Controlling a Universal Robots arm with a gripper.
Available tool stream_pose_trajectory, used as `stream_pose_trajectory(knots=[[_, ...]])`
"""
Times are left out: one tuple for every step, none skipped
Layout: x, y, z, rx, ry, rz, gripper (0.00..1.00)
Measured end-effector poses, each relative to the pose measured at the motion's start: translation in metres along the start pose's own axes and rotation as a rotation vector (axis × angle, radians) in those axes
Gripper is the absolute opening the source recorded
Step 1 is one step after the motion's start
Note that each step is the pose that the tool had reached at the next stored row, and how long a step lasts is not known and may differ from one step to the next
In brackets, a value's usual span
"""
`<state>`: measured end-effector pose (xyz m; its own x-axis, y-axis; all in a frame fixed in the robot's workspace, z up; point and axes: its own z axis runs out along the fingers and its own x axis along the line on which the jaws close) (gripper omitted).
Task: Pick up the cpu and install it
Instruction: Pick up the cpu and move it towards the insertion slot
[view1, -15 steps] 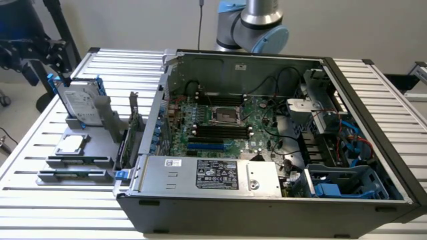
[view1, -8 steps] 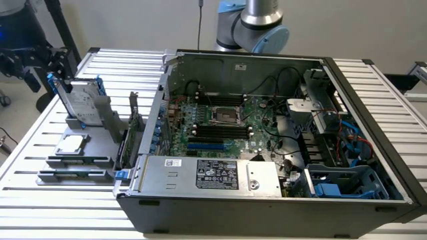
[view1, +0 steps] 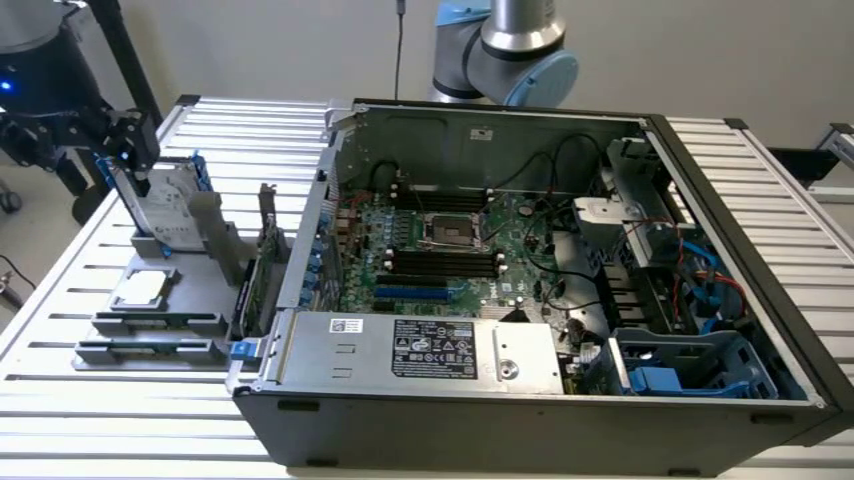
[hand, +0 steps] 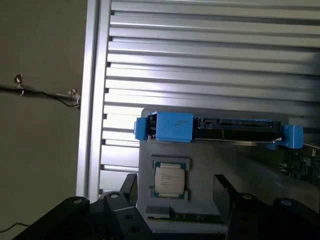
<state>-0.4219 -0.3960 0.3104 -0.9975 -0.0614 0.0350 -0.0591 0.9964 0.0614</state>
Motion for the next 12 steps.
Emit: stream_pose_trajectory(knots=[[0.000,-0.0001,0.0017,0.0008,0.0002,-0.002,0.71],[0.000,-0.0002,0.0034,0.0015,0.0004,-0.004,0.71],[0.000,-0.0004,0.0051,0.0021,0.0004,-0.004,0.71],[0.000,-0.0007,0.0067,0.0028,0.0005,-0.005,0.71],[0.000,-0.0010,0.0084,0.0033,0.0004,-0.005,0.71],[0.000,-0.0015,0.0101,0.0039,0.0005,-0.005,0.71],[0.000,-0.0020,0.0116,0.0045,0.0006,-0.005,0.71],[0.000,-0.0026,0.0131,0.0051,0.0006,-0.005,0.71],[0.000,-0.0031,0.0146,0.0056,0.0007,-0.005,0.71],[0.000,-0.0038,0.0160,0.0061,0.0008,-0.005,0.71],[0.000,-0.0046,0.0173,0.0064,0.0007,-0.005,0.71],[0.001,-0.0058,0.0186,0.0065,0.0004,-0.005,0.71]])
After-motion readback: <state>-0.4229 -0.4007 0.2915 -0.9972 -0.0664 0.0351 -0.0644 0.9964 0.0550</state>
